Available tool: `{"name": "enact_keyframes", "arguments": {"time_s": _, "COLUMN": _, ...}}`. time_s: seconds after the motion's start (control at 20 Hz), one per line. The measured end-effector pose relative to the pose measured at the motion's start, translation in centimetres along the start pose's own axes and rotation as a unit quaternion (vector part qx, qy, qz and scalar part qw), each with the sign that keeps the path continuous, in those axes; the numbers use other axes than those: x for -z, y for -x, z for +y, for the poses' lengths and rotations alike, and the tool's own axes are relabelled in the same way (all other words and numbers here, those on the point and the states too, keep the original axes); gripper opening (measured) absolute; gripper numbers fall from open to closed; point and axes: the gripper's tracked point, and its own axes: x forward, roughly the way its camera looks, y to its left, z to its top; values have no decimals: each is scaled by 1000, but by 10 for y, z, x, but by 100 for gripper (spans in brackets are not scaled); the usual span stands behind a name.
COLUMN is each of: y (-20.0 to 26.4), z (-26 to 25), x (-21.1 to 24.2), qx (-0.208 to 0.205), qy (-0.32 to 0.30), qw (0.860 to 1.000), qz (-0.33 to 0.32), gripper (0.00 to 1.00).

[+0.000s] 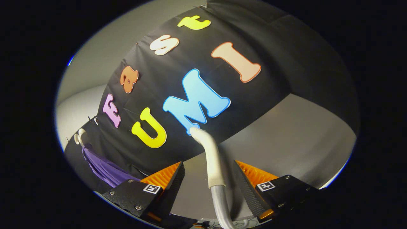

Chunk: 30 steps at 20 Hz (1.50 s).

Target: Iron the clothes twice with a garment steamer, once on the left side and once on the right side.

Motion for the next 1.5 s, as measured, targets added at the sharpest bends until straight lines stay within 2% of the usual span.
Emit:
{"name": "enact_keyframes", "arguments": {"time_s": 0.15, "y": -15, "z": -11, "x": 1, "qx": -3, "qy": -33, "qw": 999, "qz": 23, "gripper": 94}}
{"name": "enact_keyframes", "arguments": {"time_s": 0.4, "y": -48, "z": -14, "x": 15, "qx": -5, "qy": -45, "qw": 997, "qz": 70, "gripper": 93}}
{"name": "enact_keyframes", "arguments": {"time_s": 0.55, "y": -53, "z": -13, "x": 21, "qx": -7, "qy": -51, "qw": 995, "qz": 80, "gripper": 93}}
{"name": "enact_keyframes", "arguments": {"time_s": 0.7, "y": -79, "z": -8, "x": 27, "qx": -12, "qy": -67, "qw": 993, "qz": 96, "gripper": 93}}
{"name": "enact_keyframes", "arguments": {"time_s": 0.9, "y": -84, "z": -7, "x": 38, "qx": -19, "qy": -80, "qw": 989, "qz": 125, "gripper": 91}}
{"name": "enact_keyframes", "arguments": {"time_s": 1.0, "y": -86, "z": -4, "x": 44, "qx": -24, "qy": -83, "qw": 987, "qz": 135, "gripper": 82}}
{"name": "enact_keyframes", "arguments": {"time_s": 1.1, "y": -87, "z": -7, "x": 50, "qx": -17, "qy": -89, "qw": 985, "qz": 148, "gripper": 65}}
{"name": "enact_keyframes", "arguments": {"time_s": 1.15, "y": -88, "z": -7, "x": 48, "qx": -20, "qy": -94, "qw": 983, "qz": 154, "gripper": 49}}
{"name": "enact_keyframes", "arguments": {"time_s": 1.25, "y": -82, "z": -5, "x": 51, "qx": -21, "qy": -97, "qw": 982, "qz": 160, "gripper": 42}}
{"name": "enact_keyframes", "arguments": {"time_s": 1.5, "y": -78, "z": 2, "x": 56, "qx": -14, "qy": -89, "qw": 984, "qz": 152, "gripper": 35}}
